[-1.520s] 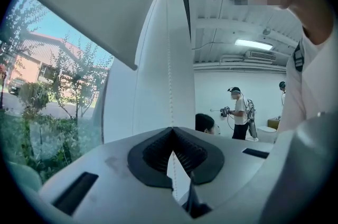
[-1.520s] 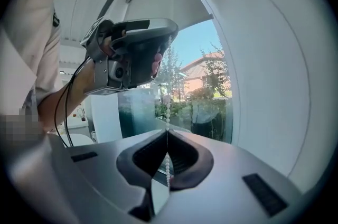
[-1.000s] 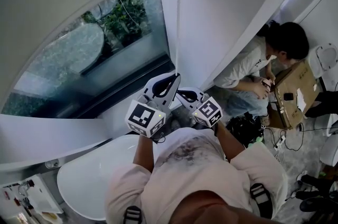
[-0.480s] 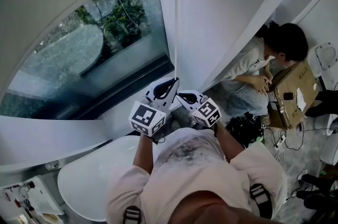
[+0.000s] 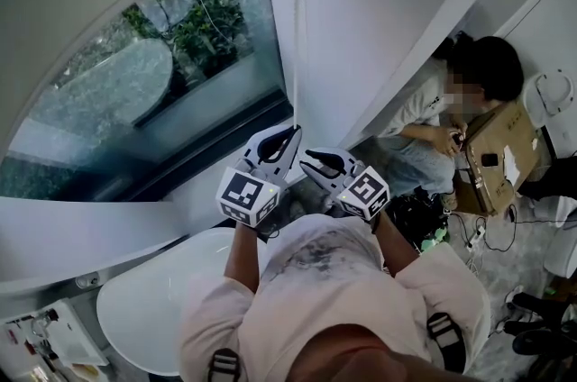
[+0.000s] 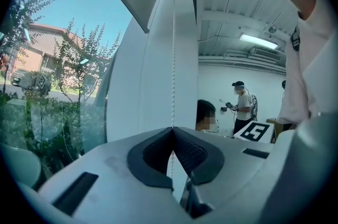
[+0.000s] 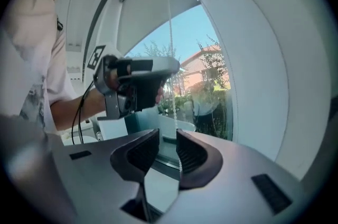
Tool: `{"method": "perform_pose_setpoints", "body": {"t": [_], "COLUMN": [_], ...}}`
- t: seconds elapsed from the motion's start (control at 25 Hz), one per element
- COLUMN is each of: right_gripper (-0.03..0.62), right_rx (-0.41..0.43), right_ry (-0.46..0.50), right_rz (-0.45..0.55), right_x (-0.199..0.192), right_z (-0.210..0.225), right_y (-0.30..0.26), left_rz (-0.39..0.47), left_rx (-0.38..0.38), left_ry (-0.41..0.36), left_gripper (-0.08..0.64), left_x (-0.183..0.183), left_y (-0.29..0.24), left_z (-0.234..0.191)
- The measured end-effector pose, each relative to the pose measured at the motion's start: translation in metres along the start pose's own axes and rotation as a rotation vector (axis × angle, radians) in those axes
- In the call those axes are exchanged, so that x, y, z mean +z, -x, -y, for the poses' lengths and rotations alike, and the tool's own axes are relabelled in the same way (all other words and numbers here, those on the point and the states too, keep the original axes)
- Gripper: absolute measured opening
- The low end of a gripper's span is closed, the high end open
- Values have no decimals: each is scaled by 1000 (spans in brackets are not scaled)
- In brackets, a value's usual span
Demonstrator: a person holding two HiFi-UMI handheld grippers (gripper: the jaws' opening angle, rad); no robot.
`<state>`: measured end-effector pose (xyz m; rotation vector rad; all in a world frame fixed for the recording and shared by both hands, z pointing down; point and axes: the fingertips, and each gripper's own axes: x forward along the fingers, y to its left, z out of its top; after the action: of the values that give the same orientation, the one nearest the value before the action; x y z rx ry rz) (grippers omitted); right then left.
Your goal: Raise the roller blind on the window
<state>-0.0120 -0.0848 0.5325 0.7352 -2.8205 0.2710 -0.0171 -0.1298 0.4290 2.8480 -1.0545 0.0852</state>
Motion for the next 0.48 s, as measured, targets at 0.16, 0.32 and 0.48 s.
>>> {"method": "perform_pose_setpoints", "body": {"t": [0.16,0.32,0.48], "right_gripper": [156,156,156], "right_rx": [-34,-44,-42], "right_ry": [47,131,164], "right_rz": [66,108,183], "right_x": [47,93,146], "right_z": [4,6,7], "right_y": [21,28,31], "left_rz": [0,5,7], "left_rx": [12,21,23], "left_ry": [-2,1,0], "left_gripper": [5,5,5], "left_x": [-1,-2,-1], "left_y": [3,4,3], "left_z": [-5,-8,-8]}}
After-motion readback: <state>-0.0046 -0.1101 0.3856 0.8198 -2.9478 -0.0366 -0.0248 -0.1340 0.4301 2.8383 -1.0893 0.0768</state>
